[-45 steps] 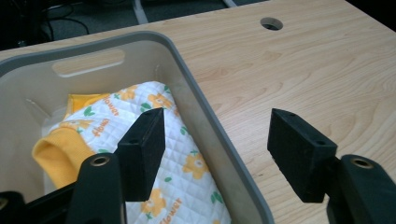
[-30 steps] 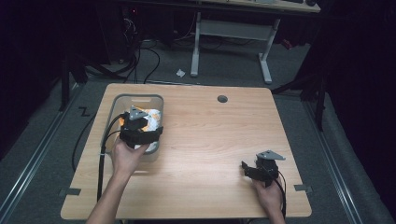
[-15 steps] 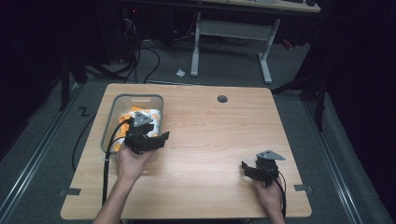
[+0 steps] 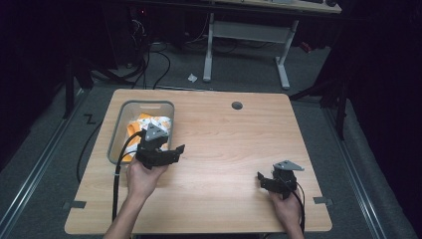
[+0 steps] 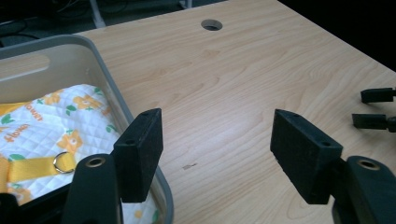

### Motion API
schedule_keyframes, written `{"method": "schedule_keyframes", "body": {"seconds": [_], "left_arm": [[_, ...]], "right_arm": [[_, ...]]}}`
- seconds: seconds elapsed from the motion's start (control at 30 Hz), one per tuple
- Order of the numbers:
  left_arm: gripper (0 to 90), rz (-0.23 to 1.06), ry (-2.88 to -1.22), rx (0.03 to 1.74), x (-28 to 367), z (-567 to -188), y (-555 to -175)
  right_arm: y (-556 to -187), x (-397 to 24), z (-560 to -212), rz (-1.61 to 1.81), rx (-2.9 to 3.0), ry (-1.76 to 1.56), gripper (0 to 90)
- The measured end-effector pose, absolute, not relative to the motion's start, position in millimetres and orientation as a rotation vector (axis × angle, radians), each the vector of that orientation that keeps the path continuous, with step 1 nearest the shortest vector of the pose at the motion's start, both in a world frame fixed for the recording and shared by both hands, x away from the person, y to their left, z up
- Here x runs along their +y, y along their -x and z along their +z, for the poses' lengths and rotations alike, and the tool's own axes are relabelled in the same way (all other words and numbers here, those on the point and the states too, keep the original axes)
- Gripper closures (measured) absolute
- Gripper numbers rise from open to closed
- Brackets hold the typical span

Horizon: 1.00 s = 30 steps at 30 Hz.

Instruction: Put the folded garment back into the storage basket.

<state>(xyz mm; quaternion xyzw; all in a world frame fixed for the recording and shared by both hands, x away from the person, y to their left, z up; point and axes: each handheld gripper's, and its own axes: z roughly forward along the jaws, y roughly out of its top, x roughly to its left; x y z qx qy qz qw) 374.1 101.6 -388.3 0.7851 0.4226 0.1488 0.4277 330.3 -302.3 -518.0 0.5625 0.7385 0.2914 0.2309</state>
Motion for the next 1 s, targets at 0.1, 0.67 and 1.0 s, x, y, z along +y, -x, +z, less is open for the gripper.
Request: {"method": "schedule_keyframes", "body": {"seconds": [0.1, 0.67, 1.0], "left_arm": [[34.8, 0.365, -1.969, 1.046, 99.1, -388.9, -371.5], [34.5, 0.344, -1.987, 1.013, 82.6, -396.5, -360.1], [34.5, 0.331, -2.016, 1.008, 73.5, -408.6, -354.9]], "right_arm": [[-330.4, -302.4, -518.0, 0.8, 2.03, -1.546, 28.0], [-330.3, -302.4, -518.0, 0.799, 2.031, -1.546, 28.0], [-330.3, -302.4, -518.0, 0.8, 2.031, -1.546, 28.0]]}}
